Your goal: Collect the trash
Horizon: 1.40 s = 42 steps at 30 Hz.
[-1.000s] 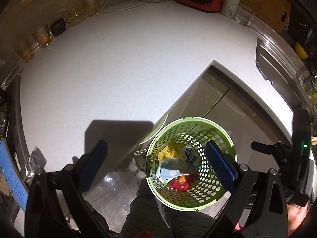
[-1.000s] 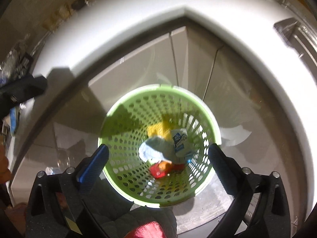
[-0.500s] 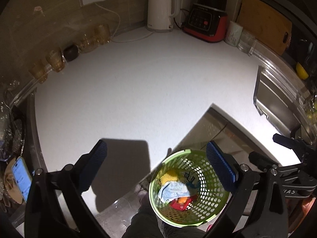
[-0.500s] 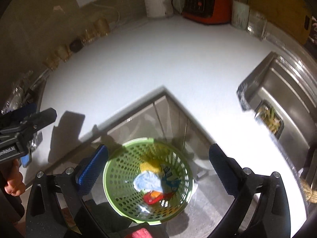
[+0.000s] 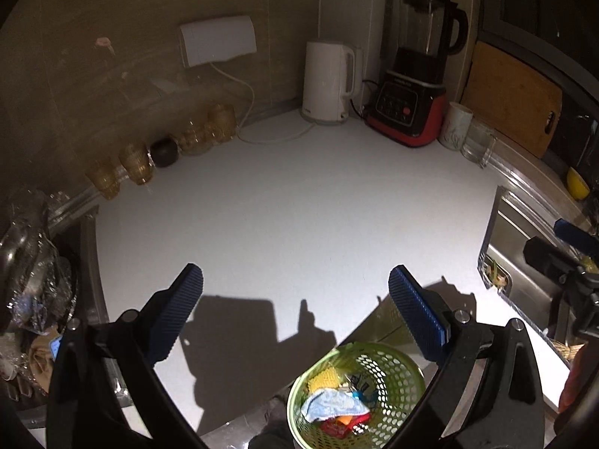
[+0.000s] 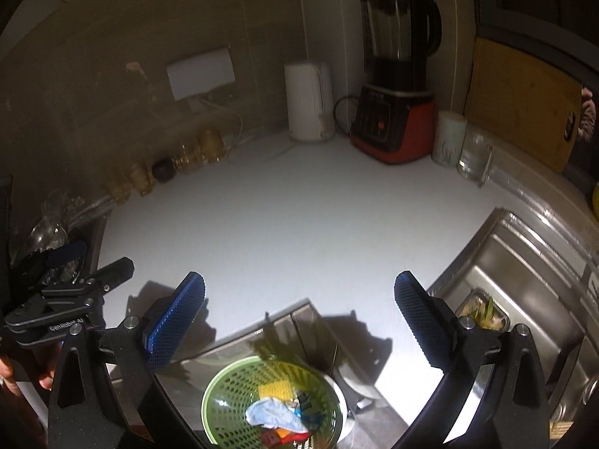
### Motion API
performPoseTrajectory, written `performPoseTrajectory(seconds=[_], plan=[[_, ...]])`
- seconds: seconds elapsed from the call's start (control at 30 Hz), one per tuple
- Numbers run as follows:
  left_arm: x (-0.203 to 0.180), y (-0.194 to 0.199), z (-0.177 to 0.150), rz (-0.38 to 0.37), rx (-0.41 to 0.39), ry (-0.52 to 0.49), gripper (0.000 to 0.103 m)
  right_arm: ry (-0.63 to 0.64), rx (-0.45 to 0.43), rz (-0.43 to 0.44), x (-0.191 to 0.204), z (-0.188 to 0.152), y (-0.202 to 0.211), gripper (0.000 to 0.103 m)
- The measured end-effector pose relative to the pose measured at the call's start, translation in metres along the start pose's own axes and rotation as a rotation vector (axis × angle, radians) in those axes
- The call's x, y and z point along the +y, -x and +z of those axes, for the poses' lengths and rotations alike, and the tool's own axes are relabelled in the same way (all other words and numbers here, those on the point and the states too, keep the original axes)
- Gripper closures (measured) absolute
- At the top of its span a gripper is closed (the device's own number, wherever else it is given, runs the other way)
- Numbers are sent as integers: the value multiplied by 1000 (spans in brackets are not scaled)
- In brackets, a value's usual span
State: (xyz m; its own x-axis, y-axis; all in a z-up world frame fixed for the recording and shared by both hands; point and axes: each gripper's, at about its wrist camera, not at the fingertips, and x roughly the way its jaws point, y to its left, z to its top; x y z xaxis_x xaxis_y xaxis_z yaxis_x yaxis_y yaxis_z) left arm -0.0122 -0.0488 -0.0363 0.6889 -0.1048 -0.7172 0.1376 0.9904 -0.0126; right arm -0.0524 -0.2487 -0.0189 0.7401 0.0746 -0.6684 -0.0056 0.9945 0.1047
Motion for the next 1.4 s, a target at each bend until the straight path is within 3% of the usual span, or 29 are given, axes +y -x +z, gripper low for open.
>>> performPoseTrajectory(seconds=[0.43, 1.4], plan=[[4, 16, 22, 51, -62, 54, 8, 65, -85, 12, 17, 25, 18, 2], [7, 10, 18, 70, -33, 56, 8, 52, -69, 11, 23, 21, 11, 2]])
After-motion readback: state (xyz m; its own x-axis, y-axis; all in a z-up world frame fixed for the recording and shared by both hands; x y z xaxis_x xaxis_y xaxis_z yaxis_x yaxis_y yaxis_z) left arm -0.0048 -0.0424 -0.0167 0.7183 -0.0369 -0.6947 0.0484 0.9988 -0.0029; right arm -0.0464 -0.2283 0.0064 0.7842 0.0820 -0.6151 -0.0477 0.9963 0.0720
